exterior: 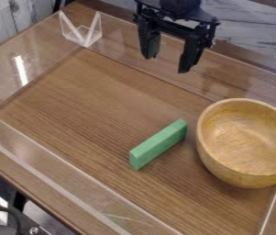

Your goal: Put the green block in the brown bowl

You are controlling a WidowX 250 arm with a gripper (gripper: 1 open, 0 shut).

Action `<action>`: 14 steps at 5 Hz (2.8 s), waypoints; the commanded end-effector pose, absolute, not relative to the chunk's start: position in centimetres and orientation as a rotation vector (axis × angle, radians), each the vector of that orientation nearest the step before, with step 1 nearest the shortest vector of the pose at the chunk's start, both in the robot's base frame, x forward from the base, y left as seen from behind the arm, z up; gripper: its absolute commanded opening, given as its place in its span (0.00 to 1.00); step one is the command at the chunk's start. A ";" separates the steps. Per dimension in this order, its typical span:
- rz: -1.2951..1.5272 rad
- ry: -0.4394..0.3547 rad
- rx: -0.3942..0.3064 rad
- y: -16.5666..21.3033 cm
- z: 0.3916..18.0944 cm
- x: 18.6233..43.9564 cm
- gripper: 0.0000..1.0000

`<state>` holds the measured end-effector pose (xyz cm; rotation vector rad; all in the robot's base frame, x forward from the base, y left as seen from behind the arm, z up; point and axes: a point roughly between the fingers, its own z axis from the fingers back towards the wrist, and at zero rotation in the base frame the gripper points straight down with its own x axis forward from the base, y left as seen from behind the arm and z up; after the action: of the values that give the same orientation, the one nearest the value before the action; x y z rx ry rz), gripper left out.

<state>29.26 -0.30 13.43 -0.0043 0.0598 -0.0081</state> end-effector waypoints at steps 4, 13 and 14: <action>-0.234 -0.013 -0.012 -0.3 10.4 25.0 1.00; -0.239 -0.061 -0.069 0.4 3.5 24.4 1.00; -0.209 -0.070 -0.069 0.0 4.1 24.4 1.00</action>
<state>23.50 0.04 2.78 -0.0784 -0.0139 -0.2023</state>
